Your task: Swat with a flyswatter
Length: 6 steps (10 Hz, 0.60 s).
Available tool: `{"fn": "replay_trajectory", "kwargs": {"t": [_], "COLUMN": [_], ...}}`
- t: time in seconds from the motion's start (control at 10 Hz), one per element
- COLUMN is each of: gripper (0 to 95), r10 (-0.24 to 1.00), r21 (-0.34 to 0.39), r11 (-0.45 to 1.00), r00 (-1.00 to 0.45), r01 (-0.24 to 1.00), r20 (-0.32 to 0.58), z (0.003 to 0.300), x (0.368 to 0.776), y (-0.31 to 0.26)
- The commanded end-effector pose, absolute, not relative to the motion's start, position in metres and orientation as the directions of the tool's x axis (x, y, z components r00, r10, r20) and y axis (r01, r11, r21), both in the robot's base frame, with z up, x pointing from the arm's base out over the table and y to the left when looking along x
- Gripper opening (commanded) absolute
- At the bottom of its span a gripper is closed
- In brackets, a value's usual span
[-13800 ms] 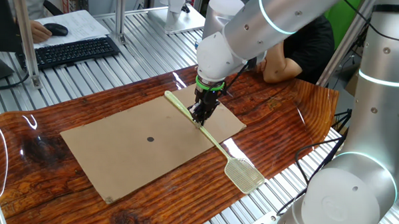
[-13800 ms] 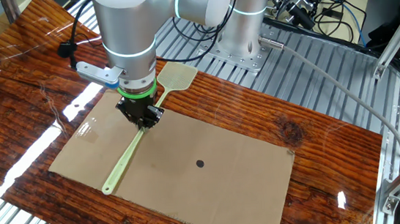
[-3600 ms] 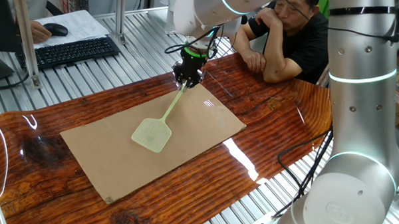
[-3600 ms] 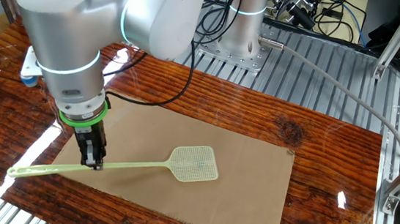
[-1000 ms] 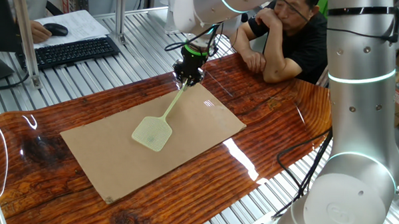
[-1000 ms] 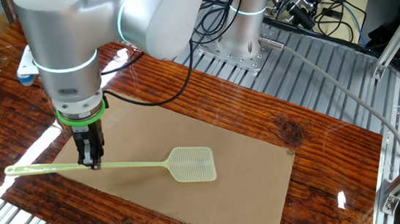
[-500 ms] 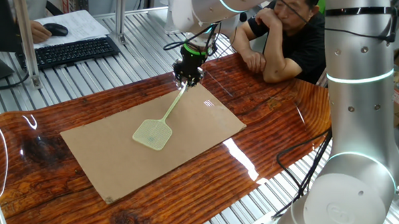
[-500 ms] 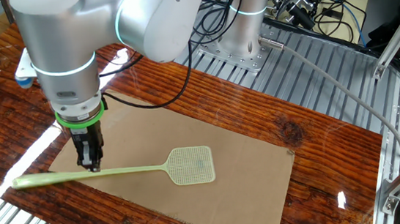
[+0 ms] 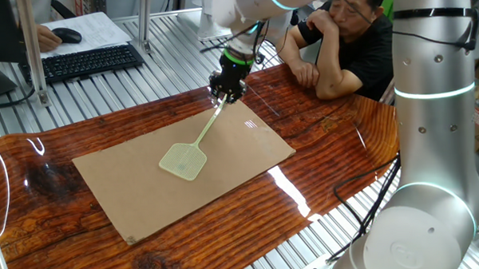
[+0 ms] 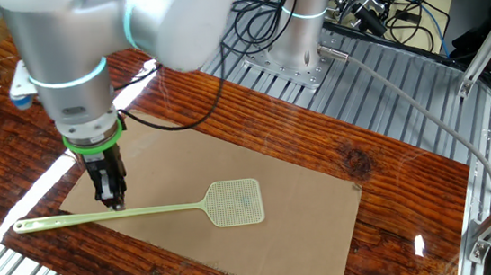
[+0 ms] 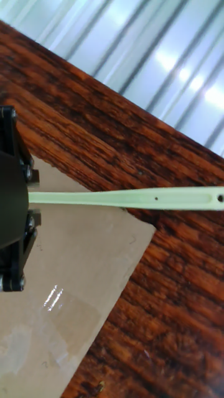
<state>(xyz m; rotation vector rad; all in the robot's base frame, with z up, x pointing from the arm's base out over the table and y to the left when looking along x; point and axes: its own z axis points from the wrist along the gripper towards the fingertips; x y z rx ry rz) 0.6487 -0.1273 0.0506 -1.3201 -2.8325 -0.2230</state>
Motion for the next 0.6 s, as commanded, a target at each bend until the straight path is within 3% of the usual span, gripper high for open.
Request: {"fn": "replay_trajectory", "kwargs": {"t": [0.1, 0.3, 0.6], "gripper": [0.0, 0.0, 0.0], "r10": [0.587, 0.571, 0.541], "r21": [0.112, 0.112, 0.019], "r11": [0.784, 0.798, 0.838], "r00": [-0.788, -0.802, -0.836], "r01": [0.610, 0.593, 0.545], "r20": [0.184, 0.175, 0.092], "z": [0.052, 0.055, 0.066], "x": [0.647, 0.643, 0.615], "y": [-0.122, -0.118, -0.108]}}
